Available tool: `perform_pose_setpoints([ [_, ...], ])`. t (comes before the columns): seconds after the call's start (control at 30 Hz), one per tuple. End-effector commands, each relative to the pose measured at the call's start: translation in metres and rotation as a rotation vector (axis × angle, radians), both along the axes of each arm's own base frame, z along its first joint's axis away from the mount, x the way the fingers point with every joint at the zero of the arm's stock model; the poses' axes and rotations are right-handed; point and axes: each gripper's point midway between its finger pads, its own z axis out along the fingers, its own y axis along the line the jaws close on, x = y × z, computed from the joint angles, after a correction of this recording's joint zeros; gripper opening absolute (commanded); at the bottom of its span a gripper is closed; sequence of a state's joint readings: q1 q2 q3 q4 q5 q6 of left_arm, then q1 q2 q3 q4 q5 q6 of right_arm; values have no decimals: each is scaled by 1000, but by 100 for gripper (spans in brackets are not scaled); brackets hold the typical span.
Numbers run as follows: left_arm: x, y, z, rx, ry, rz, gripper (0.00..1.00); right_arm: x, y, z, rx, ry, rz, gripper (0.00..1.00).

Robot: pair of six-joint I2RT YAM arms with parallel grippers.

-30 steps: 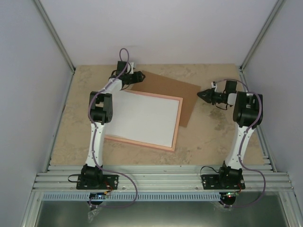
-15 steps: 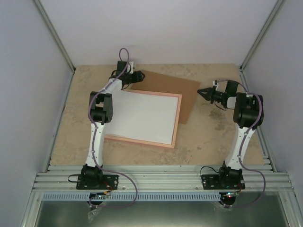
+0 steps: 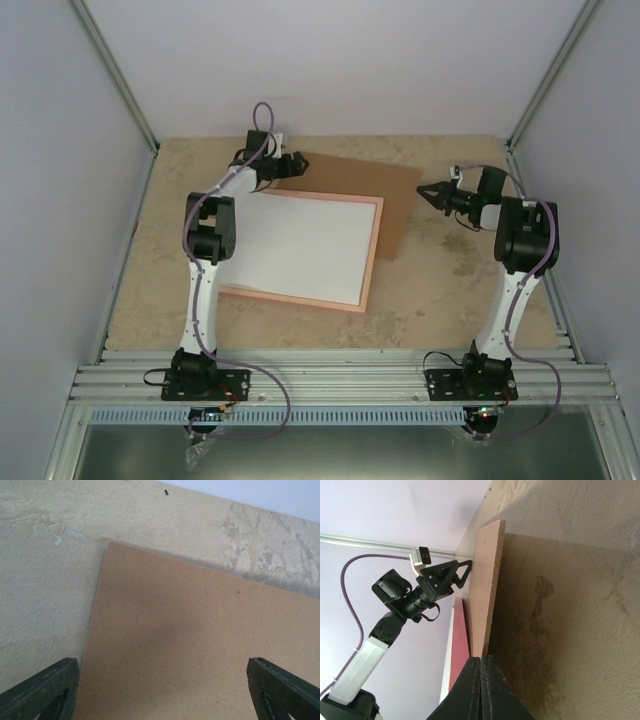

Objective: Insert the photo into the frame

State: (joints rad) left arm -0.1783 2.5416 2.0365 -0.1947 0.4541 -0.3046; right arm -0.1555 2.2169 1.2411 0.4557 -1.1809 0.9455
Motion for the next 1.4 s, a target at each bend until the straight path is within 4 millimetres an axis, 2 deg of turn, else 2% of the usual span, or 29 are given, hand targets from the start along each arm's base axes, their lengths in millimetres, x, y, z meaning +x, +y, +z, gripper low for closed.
perform_pose_setpoints([
  [0.0,-55,-45,-11,-46,147,-185,91,-15,29,27,46,-72,117,0],
  [0.1,-58,-45,36,25,-28,-191,95,-16,27,28,41,-71,105,1],
  [0.2,-64,-58,90,187,-189,-218,99,-15,25,24,39,-57,97,1],
  [0.3,-79,-79,121,352,-296,-259,100,-15,24,19,33,-50,89,0],
  [0.43,-127,-120,130,512,-358,-379,99,-14,20,16,26,-45,77,0],
  [0.5,-163,-148,128,560,-400,-465,99,-15,19,14,22,-41,73,0],
  [0.53,-191,-168,120,594,-422,-532,99,-15,19,13,22,-37,73,0],
  [0.57,-211,-181,121,621,-459,-566,99,-15,19,12,22,-35,73,0],
  [0.63,-246,-206,115,690,-522,-620,100,-16,18,12,19,-36,72,0],
  [0.7,-272,-227,108,727,-557,-660,99,-15,17,12,15,-37,68,0],
  [0.77,-282,-238,101,707,-543,-687,99,-13,17,10,-6,-46,72,0],
  [0.83,-273,-238,98,703,-515,-683,99,-15,14,-2,-53,3,70,0],
  [0.87,-262,-234,101,664,-489,-679,99,-16,11,-7,-90,14,68,3],
  [0.93,-234,-219,108,539,-394,-658,99,-19,6,-16,-183,29,62,13],
  [0.97,-214,-208,112,489,-348,-623,99,-22,4,-17,-215,32,58,24],
  [1.0,-190,-194,121,441,-315,-576,99,-24,2,-17,-247,32,50,39],
  [1.07,-157,-166,119,405,-263,-500,99,-29,-4,-17,-313,33,25,64],
  [1.13,-128,-139,113,384,-230,-423,99,-32,-11,-23,-385,56,0,81],
  [1.23,-90,-98,103,383,-190,-313,99,-40,-17,-38,-458,117,-14,90],
  [1.37,-45,-39,87,374,-143,-157,99,-43,-14,-54,-529,155,-10,91],
])
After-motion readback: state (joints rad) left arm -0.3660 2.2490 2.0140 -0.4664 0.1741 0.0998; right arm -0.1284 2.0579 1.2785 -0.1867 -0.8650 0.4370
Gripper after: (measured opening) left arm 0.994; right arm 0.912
